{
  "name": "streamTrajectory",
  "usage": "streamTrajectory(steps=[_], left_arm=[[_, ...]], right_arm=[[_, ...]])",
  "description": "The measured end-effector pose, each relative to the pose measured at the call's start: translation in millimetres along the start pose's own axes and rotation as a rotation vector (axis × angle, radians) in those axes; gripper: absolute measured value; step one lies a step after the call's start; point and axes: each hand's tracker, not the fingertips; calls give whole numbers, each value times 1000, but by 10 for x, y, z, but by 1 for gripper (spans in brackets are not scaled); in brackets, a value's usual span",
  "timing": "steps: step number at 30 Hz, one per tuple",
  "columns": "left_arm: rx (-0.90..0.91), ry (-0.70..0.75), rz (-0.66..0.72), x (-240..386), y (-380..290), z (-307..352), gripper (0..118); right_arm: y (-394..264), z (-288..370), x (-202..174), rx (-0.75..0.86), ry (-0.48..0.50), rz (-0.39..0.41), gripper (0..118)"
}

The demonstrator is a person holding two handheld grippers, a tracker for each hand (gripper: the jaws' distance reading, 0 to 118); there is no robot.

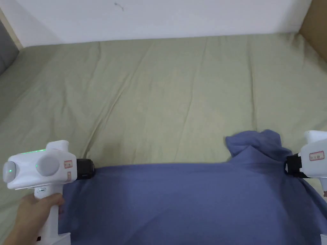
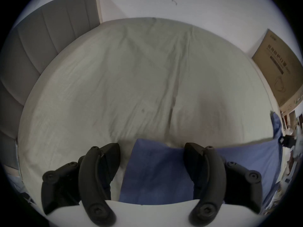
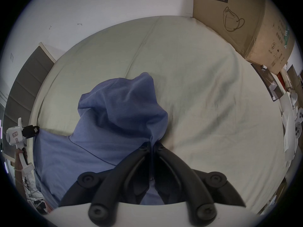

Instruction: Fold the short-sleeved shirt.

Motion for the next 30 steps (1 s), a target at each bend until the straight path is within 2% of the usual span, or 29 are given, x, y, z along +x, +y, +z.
streamTrajectory(steps=[1, 2, 3, 4, 6, 13, 16, 21, 24, 27, 30], left_arm=[[6, 15, -6, 24, 13, 94, 67], [36, 33, -23, 44, 28, 205, 36], [54, 22, -45, 55, 32, 258, 1], [32, -19, -42, 67, 46, 279, 1], [24, 1, -55, 101, 32, 369, 1], [161, -62, -83, -15, -191, 1313, 1], [220, -70, -104, -120, -439, 1852, 1], [243, -78, -122, -329, -1161, 2503, 1], [205, -60, -144, -417, -1671, 2613, 1], [81, -26, -147, -477, -2102, 2438, 1], [-6, -30, -111, -487, -2402, 2162, 3]], right_arm=[[2, 19, 1, -1, 1, -9, 4], [6, 52, 2, 3, 10, -10, 4], [8, 94, 2, 11, 22, -8, 4], [14, 143, 1, 14, 30, -13, 4], [6, 275, 1, 34, 43, -27, 4], [-184, 984, 95, 112, 135, -30, 4], [-440, 1371, 126, 149, 143, -13, 4], [-1174, 1954, 261, 170, 207, -34, 4], [-1745, 2149, 299, 136, 183, -34, 4], [-2309, 2100, 360, 47, 191, -103, 4], [-2743, 1901, 330, -17, 122, -100, 4]])
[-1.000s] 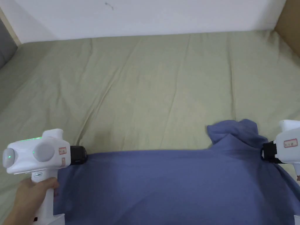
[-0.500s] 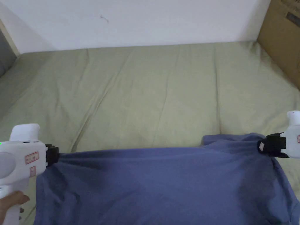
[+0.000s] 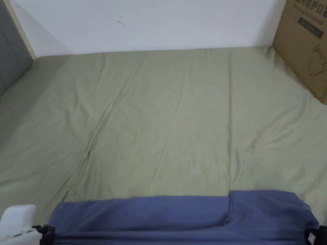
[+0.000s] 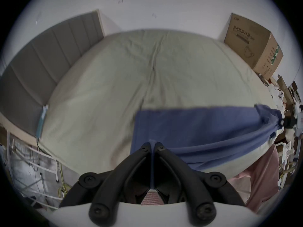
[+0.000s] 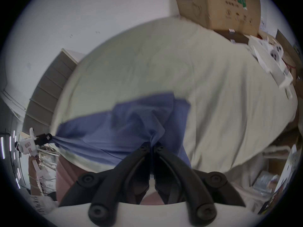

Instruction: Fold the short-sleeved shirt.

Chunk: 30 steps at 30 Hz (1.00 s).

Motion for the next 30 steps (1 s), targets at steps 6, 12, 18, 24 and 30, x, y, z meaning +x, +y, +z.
streamTrajectory(steps=[6, 12, 18, 24, 30], left_arm=[[22, -3, 81, -80, -106, -38, 97], [157, -210, 333, -311, -64, 265, 36], [167, -277, 529, -457, -299, 245, 1], [100, -355, 629, -771, -361, -34, 88], [17, -504, 825, -800, -377, -518, 115]], right_arm=[[-171, 107, -30, 131, -79, -20, 91], [-17, 284, -550, 257, -51, 92, 24], [4, -123, -1197, 245, -51, 223, 8], [46, -389, -1566, 187, 101, 254, 8], [12, -516, -1675, 145, 153, 277, 8]])
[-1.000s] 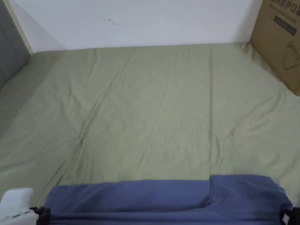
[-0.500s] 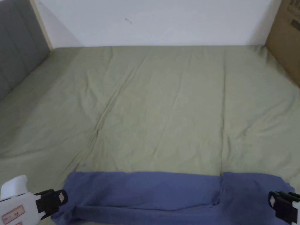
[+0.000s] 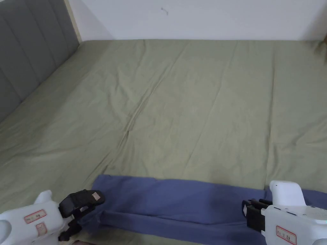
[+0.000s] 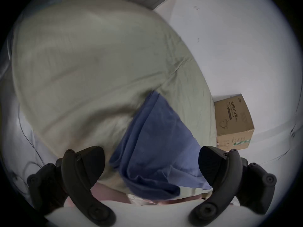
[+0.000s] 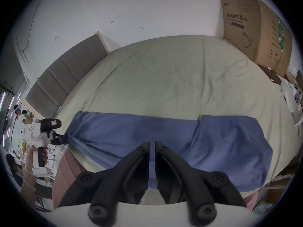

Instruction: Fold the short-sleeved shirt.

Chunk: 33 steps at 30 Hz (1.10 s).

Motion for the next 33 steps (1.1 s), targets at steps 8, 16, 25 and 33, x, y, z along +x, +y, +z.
streamTrajectory(steps=[8, 16, 25, 33], left_arm=[[46, 215, -99, 62, -60, -81, 10], [83, 129, -220, 573, 10, 170, 7], [-8, 34, -783, 2418, -898, -138, 7], [-330, 8, -1165, 2661, -2203, -1450, 53]], right_arm=[[-104, -51, 191, -46, 4, -86, 8], [-205, 36, 510, -57, -49, -165, 8], [-319, 363, 820, 0, -163, -237, 8], [-509, 491, 1005, 0, -200, -292, 8]])
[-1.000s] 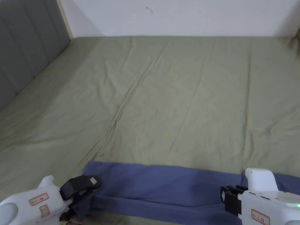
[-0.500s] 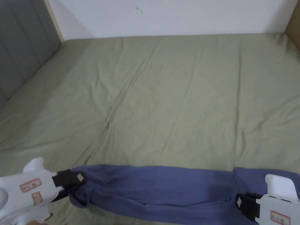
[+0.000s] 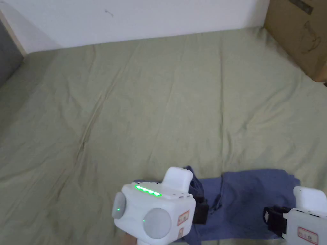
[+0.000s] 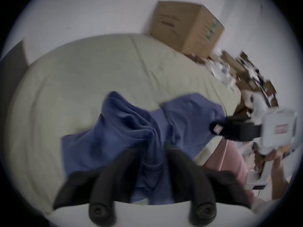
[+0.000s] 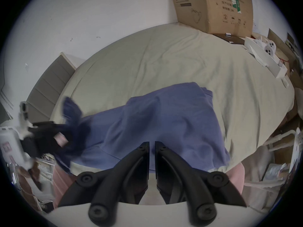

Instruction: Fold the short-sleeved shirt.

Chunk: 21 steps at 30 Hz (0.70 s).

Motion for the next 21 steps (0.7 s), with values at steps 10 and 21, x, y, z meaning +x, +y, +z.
streamTrajectory(steps=[10, 21], left_arm=[[56, -72, 276, -349, -60, 289, 32], [-16, -81, 505, -741, -433, -49, 4]], right_arm=[[-64, 96, 64, 11, -6, -1, 8], [-118, 104, 74, 2, 25, -26, 8]])
